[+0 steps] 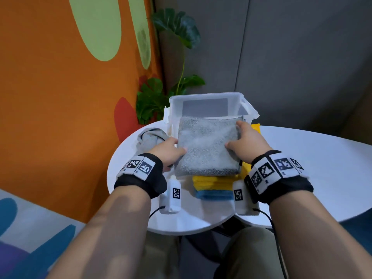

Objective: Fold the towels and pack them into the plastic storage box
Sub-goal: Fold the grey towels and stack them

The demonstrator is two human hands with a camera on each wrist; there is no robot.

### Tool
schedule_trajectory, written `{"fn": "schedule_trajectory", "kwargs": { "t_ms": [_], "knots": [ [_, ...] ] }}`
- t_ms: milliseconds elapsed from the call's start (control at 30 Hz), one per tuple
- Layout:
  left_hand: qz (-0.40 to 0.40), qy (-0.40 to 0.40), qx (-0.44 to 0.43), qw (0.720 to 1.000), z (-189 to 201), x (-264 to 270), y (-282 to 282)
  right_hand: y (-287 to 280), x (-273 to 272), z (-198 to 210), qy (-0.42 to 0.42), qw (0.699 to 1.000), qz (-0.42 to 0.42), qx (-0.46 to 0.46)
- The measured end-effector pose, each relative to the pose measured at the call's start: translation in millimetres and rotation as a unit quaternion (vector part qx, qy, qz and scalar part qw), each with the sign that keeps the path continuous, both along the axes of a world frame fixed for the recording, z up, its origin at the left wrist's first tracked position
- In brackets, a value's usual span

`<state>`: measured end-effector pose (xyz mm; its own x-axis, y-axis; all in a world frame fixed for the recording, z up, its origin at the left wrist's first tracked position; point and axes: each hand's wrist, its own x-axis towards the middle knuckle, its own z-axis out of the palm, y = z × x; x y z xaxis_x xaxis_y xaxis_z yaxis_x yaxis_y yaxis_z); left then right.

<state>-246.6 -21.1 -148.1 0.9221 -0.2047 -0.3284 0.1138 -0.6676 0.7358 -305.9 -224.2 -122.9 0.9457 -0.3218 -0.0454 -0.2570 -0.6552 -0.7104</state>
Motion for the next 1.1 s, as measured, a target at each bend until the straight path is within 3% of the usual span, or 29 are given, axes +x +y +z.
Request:
{"fn": "schedule_trajectory", "kwargs": {
  "t_ms": [133, 267, 533, 867, 1100],
  "knots": [
    [-0.013, 0.039, -0.004, 0.999, -4.4, 0.4, 4.1, 0.8, -5.0, 0.1, 0.034, 0.999, 0.007, 0.019],
    [-0.010, 0.020, -0.062, 0.998, -4.6, -0.5, 4.4, 1.8, -7.2, -1.8, 0.070, 0.997, 0.019, 0.027],
    [-0.042, 0.053, -0.012, 0.998, -10.1, -1.0, 15.3, -5.8, -0.5, -10.2, 0.054, 0.998, -0.025, -0.014],
    [-0.058, 0.115, -0.036, 0.991, -2.7, -1.1, 25.3, -6.0, 3.7, -13.7, 0.017, 0.997, -0.074, -0.034],
    [-0.042, 0.024, -0.018, 0.999, 7.5, -0.4, 26.5, 8.6, 0.4, 0.2, 0.059, 0.989, -0.104, -0.087]
  ]
}}
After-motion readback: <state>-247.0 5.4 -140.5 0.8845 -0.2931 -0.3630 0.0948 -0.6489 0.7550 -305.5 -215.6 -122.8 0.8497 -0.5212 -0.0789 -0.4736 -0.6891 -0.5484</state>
